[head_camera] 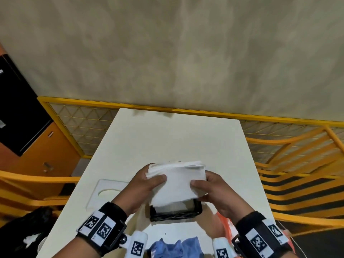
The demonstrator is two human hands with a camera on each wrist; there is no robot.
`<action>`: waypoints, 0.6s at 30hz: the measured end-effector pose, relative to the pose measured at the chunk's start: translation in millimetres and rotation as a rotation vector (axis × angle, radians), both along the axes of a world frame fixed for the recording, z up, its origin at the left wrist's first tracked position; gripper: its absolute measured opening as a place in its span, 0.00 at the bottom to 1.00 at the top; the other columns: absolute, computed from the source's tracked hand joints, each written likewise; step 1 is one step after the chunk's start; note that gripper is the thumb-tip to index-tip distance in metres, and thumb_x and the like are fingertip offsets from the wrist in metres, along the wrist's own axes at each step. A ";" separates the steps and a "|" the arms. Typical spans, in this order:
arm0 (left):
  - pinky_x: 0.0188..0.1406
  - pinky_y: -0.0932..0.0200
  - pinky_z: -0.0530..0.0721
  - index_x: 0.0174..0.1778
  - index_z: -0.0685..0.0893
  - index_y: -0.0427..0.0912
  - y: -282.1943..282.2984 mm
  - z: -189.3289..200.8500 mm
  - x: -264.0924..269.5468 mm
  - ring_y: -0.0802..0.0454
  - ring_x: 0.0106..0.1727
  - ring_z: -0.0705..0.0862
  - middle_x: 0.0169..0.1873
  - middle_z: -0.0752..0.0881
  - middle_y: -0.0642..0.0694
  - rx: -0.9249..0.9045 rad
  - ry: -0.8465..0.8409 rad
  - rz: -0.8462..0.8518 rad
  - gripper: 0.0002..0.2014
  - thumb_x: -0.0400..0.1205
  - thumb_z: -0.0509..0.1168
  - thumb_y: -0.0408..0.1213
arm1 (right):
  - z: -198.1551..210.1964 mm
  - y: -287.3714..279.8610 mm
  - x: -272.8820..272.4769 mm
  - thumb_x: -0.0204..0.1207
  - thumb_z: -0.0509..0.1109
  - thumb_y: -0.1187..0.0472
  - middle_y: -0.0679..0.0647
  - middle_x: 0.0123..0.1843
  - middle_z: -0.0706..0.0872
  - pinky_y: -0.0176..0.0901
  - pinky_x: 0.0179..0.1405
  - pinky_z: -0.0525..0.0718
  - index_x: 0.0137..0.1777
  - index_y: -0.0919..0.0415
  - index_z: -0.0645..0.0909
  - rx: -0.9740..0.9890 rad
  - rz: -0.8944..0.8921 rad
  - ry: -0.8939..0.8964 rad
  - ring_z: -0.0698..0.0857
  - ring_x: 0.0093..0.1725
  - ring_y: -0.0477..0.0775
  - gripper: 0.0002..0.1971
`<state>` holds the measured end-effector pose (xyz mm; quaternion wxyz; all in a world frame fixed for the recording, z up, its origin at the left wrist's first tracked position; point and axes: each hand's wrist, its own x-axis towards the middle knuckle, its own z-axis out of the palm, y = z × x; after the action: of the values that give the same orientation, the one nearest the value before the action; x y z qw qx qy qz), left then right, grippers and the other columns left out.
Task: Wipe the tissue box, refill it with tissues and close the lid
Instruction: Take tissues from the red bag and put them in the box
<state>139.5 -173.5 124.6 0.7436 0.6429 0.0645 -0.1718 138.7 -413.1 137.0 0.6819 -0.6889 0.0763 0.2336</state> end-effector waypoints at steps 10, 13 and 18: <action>0.39 0.70 0.77 0.64 0.79 0.48 -17.3 -47.0 22.0 0.63 0.47 0.81 0.49 0.80 0.58 0.597 -0.010 -0.021 0.16 0.81 0.67 0.31 | -60.5 13.6 17.6 0.68 0.65 0.67 0.56 0.40 0.88 0.48 0.34 0.79 0.48 0.65 0.83 -0.373 -0.099 0.049 0.86 0.36 0.58 0.10; 0.34 0.74 0.73 0.64 0.79 0.45 -18.9 -53.4 30.7 0.57 0.42 0.80 0.43 0.80 0.57 0.732 -0.061 -0.029 0.15 0.81 0.67 0.32 | -64.6 19.9 26.0 0.70 0.64 0.66 0.54 0.45 0.88 0.44 0.41 0.82 0.46 0.59 0.82 -0.491 -0.092 -0.038 0.88 0.47 0.57 0.07; 0.50 0.59 0.78 0.76 0.71 0.46 -15.6 -59.2 34.1 0.47 0.57 0.82 0.58 0.84 0.44 0.967 -0.100 -0.188 0.25 0.82 0.66 0.35 | -72.6 25.5 36.5 0.75 0.67 0.66 0.45 0.49 0.82 0.32 0.39 0.74 0.60 0.57 0.80 -0.651 0.028 -0.136 0.80 0.49 0.49 0.14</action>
<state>173.6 -189.2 65.4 0.3434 0.9249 0.0428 -0.1575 175.2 -387.6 64.4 0.4260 -0.8858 0.0917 0.1598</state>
